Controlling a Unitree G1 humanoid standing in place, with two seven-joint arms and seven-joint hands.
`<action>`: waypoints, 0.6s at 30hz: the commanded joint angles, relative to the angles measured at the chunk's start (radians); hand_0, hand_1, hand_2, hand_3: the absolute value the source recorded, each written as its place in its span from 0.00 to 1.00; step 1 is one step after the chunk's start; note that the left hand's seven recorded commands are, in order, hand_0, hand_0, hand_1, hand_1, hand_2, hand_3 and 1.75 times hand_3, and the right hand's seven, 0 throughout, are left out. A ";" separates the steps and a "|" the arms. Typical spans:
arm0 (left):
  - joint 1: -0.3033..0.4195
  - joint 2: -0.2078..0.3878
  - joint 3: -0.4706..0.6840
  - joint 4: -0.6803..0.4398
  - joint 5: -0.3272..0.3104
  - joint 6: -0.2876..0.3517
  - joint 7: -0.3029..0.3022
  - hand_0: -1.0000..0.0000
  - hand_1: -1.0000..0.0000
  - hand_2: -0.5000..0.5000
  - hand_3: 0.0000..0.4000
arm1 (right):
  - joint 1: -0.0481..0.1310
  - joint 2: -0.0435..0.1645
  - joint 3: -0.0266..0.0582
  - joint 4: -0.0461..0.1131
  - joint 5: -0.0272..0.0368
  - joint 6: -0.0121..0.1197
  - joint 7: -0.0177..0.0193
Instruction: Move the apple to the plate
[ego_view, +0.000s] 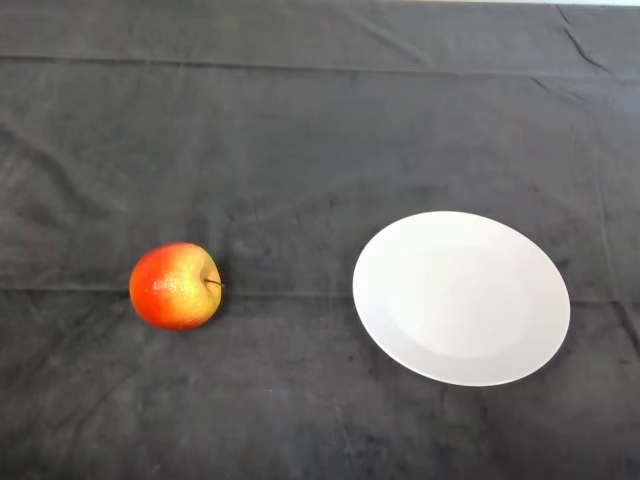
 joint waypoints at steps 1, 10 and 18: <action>-0.012 -0.010 0.014 -0.055 0.018 0.015 0.004 1.00 1.00 0.50 0.00 | -0.002 -0.018 -0.0160 0.003 -0.0008 -0.002 -0.0017; -0.014 -0.015 0.020 -0.058 0.034 0.017 0.005 1.00 1.00 0.50 0.00 | -0.002 -0.018 -0.0160 0.002 -0.0008 -0.002 -0.0019; -0.016 -0.020 0.022 -0.061 0.050 0.017 0.005 1.00 1.00 0.50 0.00 | -0.002 -0.018 -0.0160 0.002 -0.0008 -0.002 -0.0021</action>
